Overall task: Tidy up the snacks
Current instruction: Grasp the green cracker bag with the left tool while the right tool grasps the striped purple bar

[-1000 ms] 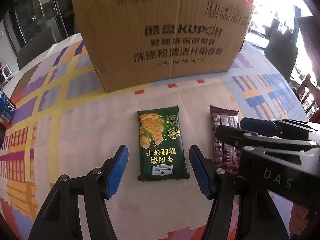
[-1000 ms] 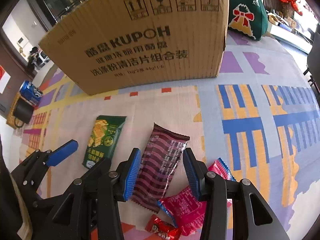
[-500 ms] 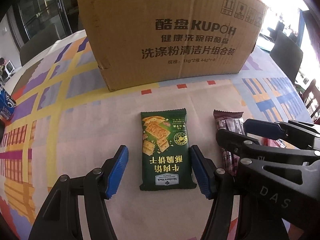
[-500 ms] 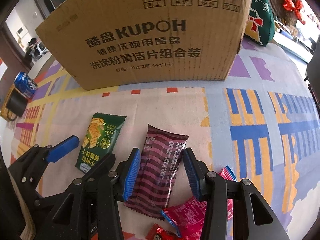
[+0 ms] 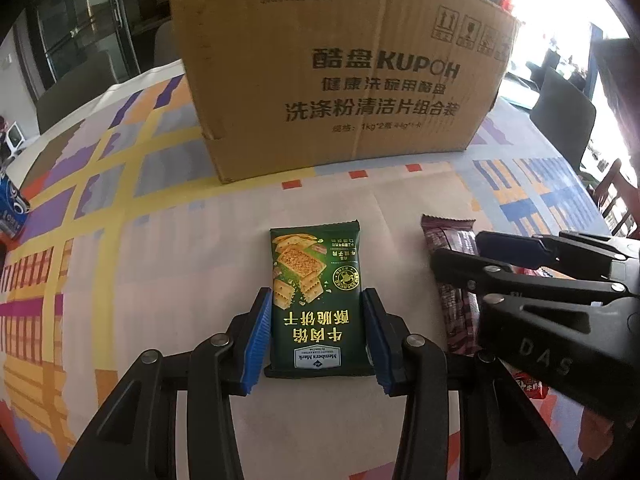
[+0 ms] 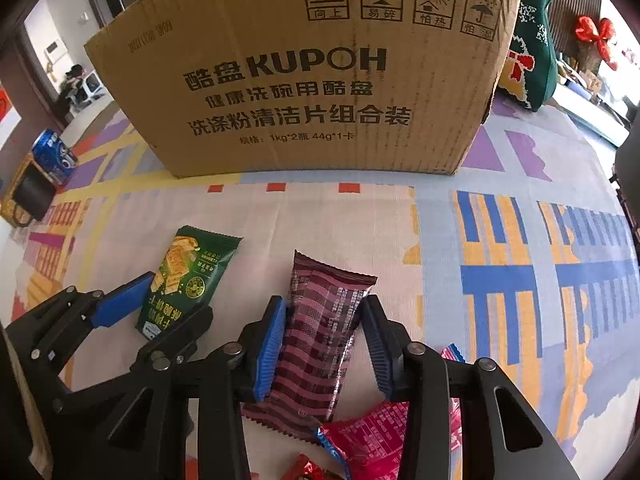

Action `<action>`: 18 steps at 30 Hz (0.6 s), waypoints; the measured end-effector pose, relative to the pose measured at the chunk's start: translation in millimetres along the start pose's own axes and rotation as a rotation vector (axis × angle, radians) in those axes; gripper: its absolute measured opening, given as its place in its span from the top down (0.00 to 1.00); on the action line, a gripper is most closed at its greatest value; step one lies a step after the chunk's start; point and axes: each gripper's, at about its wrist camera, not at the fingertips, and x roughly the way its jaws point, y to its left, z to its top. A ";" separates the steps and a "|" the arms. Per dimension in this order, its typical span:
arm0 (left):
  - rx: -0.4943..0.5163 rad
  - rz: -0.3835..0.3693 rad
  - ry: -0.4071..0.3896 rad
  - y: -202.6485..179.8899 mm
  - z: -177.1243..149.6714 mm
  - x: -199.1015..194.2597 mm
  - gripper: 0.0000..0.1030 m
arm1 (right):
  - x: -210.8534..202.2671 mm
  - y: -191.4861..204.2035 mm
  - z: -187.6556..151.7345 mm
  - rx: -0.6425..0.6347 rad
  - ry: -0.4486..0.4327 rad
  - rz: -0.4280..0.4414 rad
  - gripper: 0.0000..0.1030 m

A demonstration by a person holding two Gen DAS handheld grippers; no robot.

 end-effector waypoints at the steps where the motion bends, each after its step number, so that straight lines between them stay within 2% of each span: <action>1: -0.005 0.000 -0.005 1.7 0.5 -1.8 0.58 | -0.7 -2.6 -0.8 0.005 0.001 0.009 0.63; 9: -0.068 -0.007 -0.065 10.8 11.6 -29.1 0.58 | -11.3 -6.0 0.2 0.002 -0.026 0.053 0.65; 11: -0.074 -0.007 -0.082 10.9 14.9 -36.7 0.58 | -16.3 -5.7 2.2 0.006 -0.041 0.062 0.66; 13: -0.078 -0.005 -0.105 10.2 18.8 -46.3 0.58 | -22.4 -7.3 3.9 0.009 -0.053 0.075 0.71; 18: -0.078 0.007 -0.140 9.1 23.3 -59.8 0.58 | -31.6 -9.9 7.6 0.007 -0.079 0.083 0.71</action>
